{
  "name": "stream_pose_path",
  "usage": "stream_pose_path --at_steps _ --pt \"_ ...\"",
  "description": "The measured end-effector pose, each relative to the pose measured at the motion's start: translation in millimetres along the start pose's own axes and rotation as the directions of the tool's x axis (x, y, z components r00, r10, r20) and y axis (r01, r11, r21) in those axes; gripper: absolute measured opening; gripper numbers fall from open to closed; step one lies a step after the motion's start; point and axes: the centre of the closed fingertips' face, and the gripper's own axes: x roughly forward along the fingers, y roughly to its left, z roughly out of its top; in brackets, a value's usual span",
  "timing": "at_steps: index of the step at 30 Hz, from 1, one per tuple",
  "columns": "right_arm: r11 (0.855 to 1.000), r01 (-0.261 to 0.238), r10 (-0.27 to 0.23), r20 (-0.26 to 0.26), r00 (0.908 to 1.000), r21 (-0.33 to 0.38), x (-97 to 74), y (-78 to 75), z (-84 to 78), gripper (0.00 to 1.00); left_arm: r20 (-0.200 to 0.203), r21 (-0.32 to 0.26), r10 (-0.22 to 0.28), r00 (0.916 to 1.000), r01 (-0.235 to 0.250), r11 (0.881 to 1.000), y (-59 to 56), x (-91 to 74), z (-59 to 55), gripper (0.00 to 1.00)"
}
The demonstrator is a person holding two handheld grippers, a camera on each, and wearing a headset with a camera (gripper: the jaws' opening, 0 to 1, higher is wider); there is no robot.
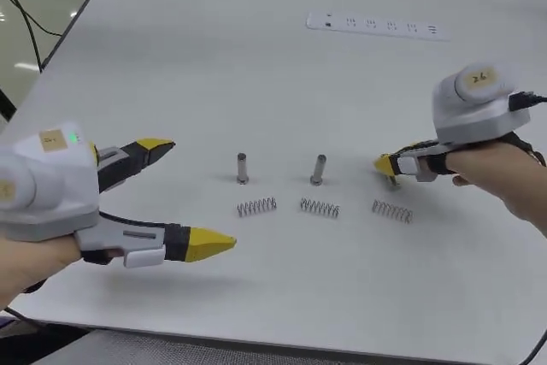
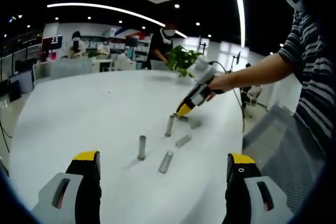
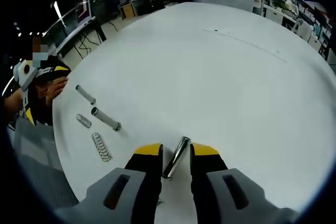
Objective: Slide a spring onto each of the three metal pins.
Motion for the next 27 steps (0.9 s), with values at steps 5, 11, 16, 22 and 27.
stream_pose_path --at_steps 5,11,16,22,27 --pt "0.999 0.006 -0.006 -0.012 0.9999 0.033 3.2 -1.2 -2.0 0.15 -0.004 -0.002 -0.003 1.0000 0.003 1.000 0.0 0.9 -0.8 0.98" --pt "0.999 0.030 -0.029 -0.039 0.9988 0.025 7.0 -1.7 -7.2 0.12 -0.007 -0.002 -0.008 0.9999 0.008 1.000 -0.9 2.6 -1.5 0.98" --pt "0.997 0.051 -0.049 -0.044 0.9978 0.057 10.1 -2.2 -6.1 0.08 -0.016 -0.004 -0.011 0.9998 0.011 1.000 -1.2 2.9 -3.9 0.97" --pt "0.995 0.047 -0.044 -0.039 0.9983 0.086 10.5 -2.6 -6.2 0.05 -0.010 -0.008 -0.010 0.9999 0.010 1.000 -1.0 2.9 -2.0 0.97" --pt "0.995 0.042 -0.039 -0.033 0.9987 0.090 4.0 -0.3 -9.7 0.05 -0.011 -0.009 -0.011 0.9999 0.011 1.000 -1.1 1.9 -2.2 0.97"
